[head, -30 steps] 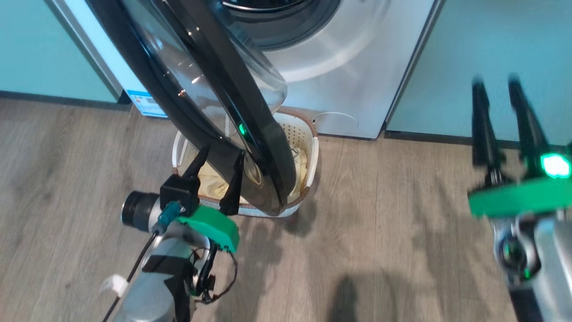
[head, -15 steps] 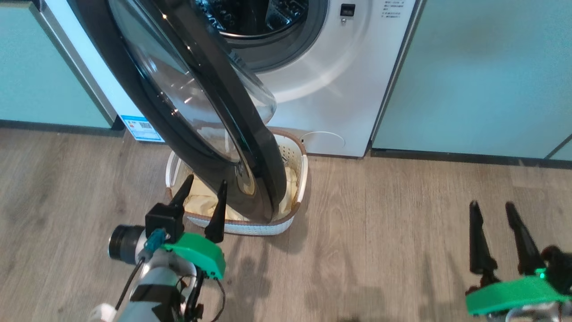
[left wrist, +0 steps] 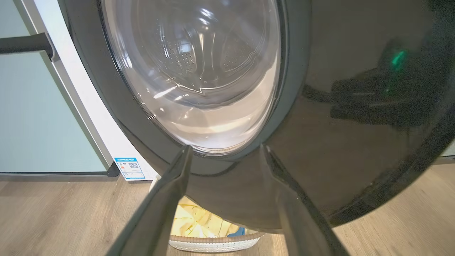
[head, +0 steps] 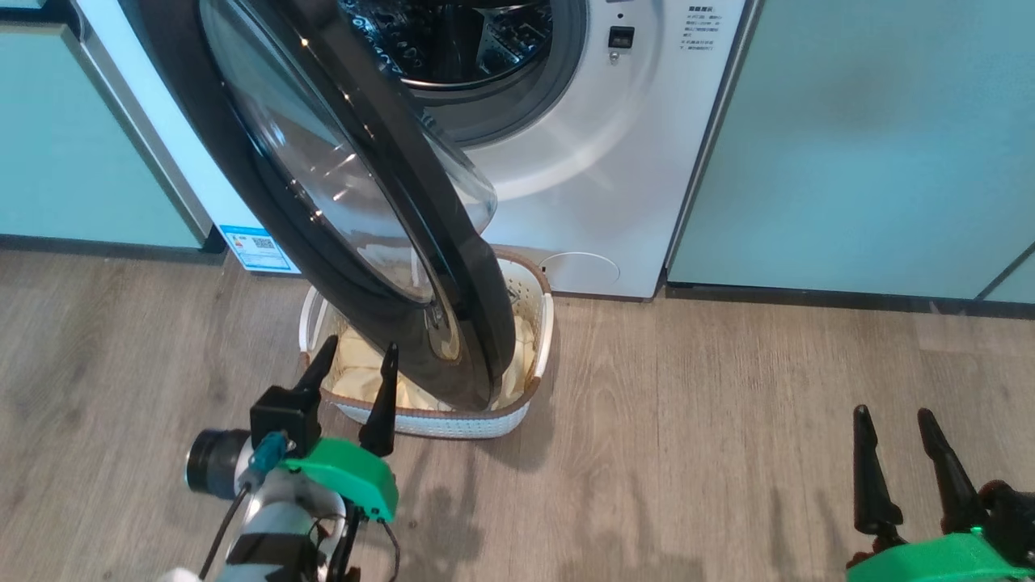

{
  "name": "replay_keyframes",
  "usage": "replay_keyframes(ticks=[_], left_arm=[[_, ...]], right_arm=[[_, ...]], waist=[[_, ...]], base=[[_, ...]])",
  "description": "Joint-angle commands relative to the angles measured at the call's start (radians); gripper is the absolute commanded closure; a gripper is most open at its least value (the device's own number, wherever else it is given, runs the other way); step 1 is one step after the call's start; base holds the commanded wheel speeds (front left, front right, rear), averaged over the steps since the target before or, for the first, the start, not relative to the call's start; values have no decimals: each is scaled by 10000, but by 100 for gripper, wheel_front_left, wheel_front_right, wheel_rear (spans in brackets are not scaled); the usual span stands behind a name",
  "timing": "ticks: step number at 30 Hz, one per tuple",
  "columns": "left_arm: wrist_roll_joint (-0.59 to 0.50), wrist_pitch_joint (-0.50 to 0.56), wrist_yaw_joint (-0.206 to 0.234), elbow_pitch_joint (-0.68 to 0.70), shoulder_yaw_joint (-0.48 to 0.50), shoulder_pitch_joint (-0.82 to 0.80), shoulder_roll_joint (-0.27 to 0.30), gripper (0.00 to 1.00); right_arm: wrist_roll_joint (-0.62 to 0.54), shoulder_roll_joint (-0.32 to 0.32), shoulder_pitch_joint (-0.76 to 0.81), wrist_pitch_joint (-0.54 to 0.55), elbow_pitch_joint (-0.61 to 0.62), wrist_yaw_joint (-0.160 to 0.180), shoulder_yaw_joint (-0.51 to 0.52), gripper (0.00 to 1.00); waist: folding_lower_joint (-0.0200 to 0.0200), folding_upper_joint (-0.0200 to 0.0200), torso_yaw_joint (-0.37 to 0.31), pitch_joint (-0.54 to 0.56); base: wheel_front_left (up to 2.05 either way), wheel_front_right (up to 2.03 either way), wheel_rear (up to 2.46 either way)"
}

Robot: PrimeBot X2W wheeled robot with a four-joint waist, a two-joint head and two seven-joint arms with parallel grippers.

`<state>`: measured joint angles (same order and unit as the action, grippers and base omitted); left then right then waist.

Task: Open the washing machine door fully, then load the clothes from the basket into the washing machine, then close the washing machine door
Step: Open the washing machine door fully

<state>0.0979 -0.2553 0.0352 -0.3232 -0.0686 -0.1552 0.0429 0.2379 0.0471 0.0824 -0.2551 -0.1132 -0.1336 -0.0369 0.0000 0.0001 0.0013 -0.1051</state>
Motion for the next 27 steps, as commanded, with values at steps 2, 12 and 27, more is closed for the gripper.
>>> replay_keyframes(ticks=[2,12,27], left_arm=[[16,-65,55,377,334,-178,176,0],[30,-65,81,373,361,-235,153,0],[83,-65,52,385,392,-265,128,100]], right_arm=[[37,34,-115,-66,284,29,-167,0],[87,33,-149,-66,271,29,-216,0],[137,32,-162,-66,286,29,-198,0]], waist=[[0,-1,3,9],[0,-1,0,24],[0,-1,-40,70]], base=[[0,0,0],[0,0,0],[0,0,0]])
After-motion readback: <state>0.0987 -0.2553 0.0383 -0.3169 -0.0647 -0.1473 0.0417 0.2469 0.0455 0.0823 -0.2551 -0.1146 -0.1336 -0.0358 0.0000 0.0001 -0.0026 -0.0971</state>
